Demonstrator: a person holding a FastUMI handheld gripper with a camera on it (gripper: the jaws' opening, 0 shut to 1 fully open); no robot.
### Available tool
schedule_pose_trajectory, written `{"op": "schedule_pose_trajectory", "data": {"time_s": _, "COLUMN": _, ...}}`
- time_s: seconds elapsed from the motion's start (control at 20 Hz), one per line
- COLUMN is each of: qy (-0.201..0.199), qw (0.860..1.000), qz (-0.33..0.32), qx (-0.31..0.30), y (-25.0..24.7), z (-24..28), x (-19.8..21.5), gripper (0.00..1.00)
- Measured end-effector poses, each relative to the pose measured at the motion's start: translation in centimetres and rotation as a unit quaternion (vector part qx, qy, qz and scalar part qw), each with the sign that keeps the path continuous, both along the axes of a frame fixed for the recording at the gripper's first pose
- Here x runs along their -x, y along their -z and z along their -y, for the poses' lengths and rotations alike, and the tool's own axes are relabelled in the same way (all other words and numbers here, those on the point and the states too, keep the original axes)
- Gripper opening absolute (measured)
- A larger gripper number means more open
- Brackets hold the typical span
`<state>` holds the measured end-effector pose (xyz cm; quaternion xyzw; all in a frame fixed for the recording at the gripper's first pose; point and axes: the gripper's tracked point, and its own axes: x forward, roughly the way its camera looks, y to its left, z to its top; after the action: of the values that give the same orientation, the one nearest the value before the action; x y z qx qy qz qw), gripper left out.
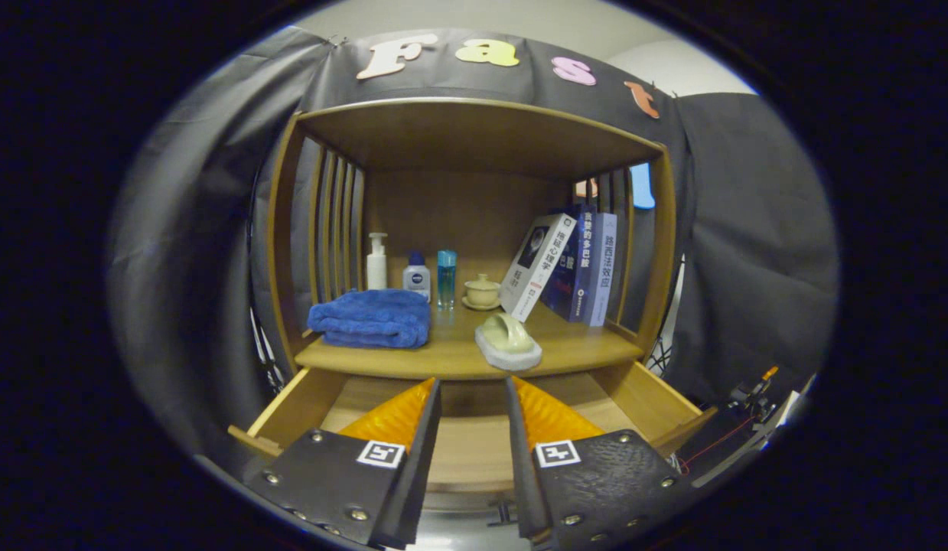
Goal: Pull open the drawer, take out the items inside it, and place them on the countertop above the cabinet.
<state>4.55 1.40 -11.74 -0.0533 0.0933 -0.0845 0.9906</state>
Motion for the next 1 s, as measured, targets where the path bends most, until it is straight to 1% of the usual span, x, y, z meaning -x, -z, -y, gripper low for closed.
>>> {"op": "schedule_pose_trajectory", "data": {"time_s": 0.15, "qy": -0.012, "qw": 1.0, "qz": 0.01, "qx": -0.006, "y": 1.8, "z": 0.0, "x": 1.7, "gripper": 0.48}}
{"op": "schedule_pose_trajectory", "data": {"time_s": 0.25, "qy": -0.008, "qw": 1.0, "qz": 0.011, "qx": -0.007, "y": 3.2, "z": 0.6, "x": 2.8, "gripper": 0.52}}
{"op": "schedule_pose_trajectory", "data": {"time_s": 0.3, "qy": -0.008, "qw": 1.0, "qz": 0.008, "qx": -0.005, "y": 4.0, "z": 0.8, "x": 3.2, "gripper": 0.55}}
{"op": "schedule_pose_trajectory", "data": {"time_s": 0.5, "qy": -0.019, "qw": 1.0, "qz": -0.013, "qx": -0.008, "y": 7.1, "z": 1.3, "x": 3.8, "gripper": 0.98}}
{"op": "schedule_pose_trajectory", "data": {"time_s": 0.65, "qy": -0.035, "qw": 0.999, "qz": 0.0, "qx": -0.036, "y": 7.4, "z": 1.1, "x": 4.1, "gripper": 0.99}}
{"op": "schedule_pose_trajectory", "data": {"time_s": 0.75, "qy": -0.048, "qw": 0.998, "qz": -0.004, "qx": -0.034, "y": 7.7, "z": 1.0, "x": 4.1, "gripper": 0.99}}
{"op": "schedule_pose_trajectory", "data": {"time_s": 0.9, "qy": -0.047, "qw": 0.999, "qz": -0.009, "qx": -0.018, "y": 8.5, "z": 1.4, "x": 5.0, "gripper": 0.98}}
{"op": "schedule_pose_trajectory", "data": {"time_s": 1.0, "qy": -0.043, "qw": 0.998, "qz": -0.015, "qx": -0.032, "y": 9.4, "z": 1.8, "x": 4.8, "gripper": 0.98}}
